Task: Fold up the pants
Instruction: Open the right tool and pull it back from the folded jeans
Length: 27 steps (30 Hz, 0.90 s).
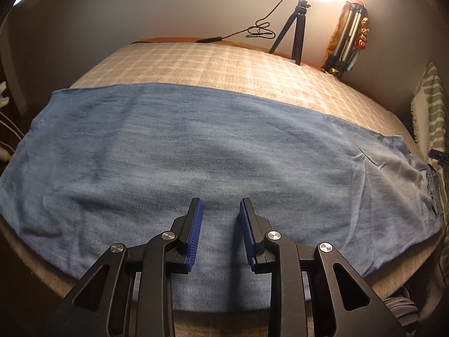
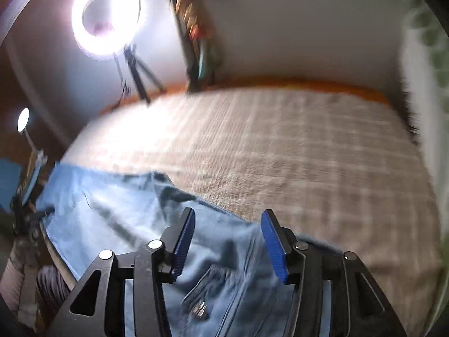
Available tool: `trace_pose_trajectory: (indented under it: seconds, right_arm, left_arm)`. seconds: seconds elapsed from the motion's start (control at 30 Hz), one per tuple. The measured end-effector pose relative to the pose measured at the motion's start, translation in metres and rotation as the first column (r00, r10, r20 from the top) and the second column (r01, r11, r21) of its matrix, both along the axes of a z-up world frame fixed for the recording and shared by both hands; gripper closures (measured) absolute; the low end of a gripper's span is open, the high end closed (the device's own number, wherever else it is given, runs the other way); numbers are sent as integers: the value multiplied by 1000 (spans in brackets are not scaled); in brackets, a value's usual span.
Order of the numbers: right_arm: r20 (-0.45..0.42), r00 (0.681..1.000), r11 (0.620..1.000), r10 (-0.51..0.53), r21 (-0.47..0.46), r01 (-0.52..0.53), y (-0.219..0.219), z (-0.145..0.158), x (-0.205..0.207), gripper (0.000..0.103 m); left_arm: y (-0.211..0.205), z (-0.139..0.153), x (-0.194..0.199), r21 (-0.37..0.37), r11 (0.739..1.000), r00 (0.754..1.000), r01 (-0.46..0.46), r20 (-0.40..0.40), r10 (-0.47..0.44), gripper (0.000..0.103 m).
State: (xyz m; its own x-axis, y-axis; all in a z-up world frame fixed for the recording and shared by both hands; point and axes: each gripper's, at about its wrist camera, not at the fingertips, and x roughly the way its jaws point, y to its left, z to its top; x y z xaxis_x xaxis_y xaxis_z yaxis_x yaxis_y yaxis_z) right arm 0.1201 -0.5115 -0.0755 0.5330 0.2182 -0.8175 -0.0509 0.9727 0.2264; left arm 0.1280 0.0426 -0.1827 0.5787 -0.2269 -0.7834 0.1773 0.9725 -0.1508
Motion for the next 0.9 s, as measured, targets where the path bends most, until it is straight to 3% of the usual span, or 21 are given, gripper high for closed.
trace_pose_trajectory:
  seconds: [0.2,0.33,0.37,0.4,0.47,0.5,0.6,0.7,0.8,0.9]
  right_arm:
    - [-46,985,986,169,-2,-169,24,-25,33,43]
    - [-100,966,969,240,-38,-245,41,-46,44,44]
    - [-118,957,962,265,-39,-272,46,-50,45,49]
    - [-127,951,956,281,-51,-289,51,-53,44,64]
    - [-124,948,948,294,-88,-305,59,-53,39,74]
    - [-116,948,946,298,-96,-309,63,-49,36,85]
    - [-80,965,953,249,-155,-259,64,-39,30,95]
    - [-118,967,951,224,-189,-244,65,-47,34,92]
    - [-105,980,937,171,-291,-194,71,-41,40,55]
    - [12,980,954,201,-229,-193,79,-16,35,58]
  left_arm:
    - [-2,-1,1,17,1000,1000,-6,19,6,77]
    - [0,-1,1,6,1000,1000,-13,21,13,77]
    - [0,-1,1,10,1000,1000,-13,22,12,77]
    - [-1,-1,2,17,1000,1000,-11,22,11,77]
    - [-3,-1,2,28,1000,1000,-11,24,11,77]
    - [-3,-1,1,33,999,1000,-11,26,10,77]
    - [-4,-1,1,35,999,999,-12,33,11,77]
    - [-3,-2,-1,30,999,999,-15,41,14,77]
    - [-2,-2,-1,31,999,999,-13,42,12,77]
    - [-2,-2,-1,37,999,999,-12,47,11,77]
